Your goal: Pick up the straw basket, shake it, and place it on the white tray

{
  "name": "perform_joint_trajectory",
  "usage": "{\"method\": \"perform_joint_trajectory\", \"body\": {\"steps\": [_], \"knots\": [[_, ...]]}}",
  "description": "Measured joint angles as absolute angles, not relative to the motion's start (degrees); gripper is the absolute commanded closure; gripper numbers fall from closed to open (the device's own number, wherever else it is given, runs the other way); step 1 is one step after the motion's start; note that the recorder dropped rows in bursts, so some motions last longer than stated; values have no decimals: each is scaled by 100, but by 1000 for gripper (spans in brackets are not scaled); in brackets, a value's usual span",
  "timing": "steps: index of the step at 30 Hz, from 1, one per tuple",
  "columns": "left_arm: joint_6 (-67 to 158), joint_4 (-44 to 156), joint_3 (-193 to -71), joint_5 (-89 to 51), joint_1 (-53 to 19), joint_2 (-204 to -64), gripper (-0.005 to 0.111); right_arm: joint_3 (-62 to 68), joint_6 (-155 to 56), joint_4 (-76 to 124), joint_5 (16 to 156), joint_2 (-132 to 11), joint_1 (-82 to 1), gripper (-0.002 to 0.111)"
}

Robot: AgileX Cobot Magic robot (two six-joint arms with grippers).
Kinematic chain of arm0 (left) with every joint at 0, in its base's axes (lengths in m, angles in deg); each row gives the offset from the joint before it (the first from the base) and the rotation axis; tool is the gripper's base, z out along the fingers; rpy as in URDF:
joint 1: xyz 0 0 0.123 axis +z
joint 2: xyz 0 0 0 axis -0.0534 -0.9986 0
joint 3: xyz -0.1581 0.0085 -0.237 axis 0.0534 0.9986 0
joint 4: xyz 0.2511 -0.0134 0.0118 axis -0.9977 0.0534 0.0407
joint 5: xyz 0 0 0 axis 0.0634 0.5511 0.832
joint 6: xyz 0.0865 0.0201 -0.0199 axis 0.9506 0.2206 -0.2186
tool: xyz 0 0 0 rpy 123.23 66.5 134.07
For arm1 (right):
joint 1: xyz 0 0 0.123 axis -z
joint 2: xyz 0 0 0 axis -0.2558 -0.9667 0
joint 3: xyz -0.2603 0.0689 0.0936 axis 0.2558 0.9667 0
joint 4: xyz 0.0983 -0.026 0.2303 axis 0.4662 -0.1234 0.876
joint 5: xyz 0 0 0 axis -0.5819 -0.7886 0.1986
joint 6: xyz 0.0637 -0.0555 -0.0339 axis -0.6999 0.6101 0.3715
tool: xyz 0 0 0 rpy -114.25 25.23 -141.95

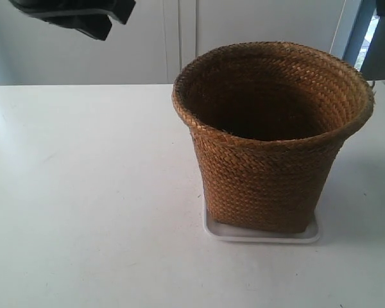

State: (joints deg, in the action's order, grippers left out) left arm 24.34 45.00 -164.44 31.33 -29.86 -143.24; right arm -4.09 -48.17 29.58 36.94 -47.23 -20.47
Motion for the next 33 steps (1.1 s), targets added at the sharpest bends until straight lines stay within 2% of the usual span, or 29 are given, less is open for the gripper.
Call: {"method": "perform_joint_trajectory", "body": {"steps": [21,28,33], "knots": [[2531,4500,-13346,706,-2986,-12030,107,1836,-4738,2979,5364,-3174,-2047,108],[2520,4500,-12490,241,-2986,-11195,107,2208,-4714,2979,5431,-2847,-2047,108],[2529,4500,-12143,240,-2986,-10698,107,2282,-4714,2990,4932,-2847,-2047,108]]}}
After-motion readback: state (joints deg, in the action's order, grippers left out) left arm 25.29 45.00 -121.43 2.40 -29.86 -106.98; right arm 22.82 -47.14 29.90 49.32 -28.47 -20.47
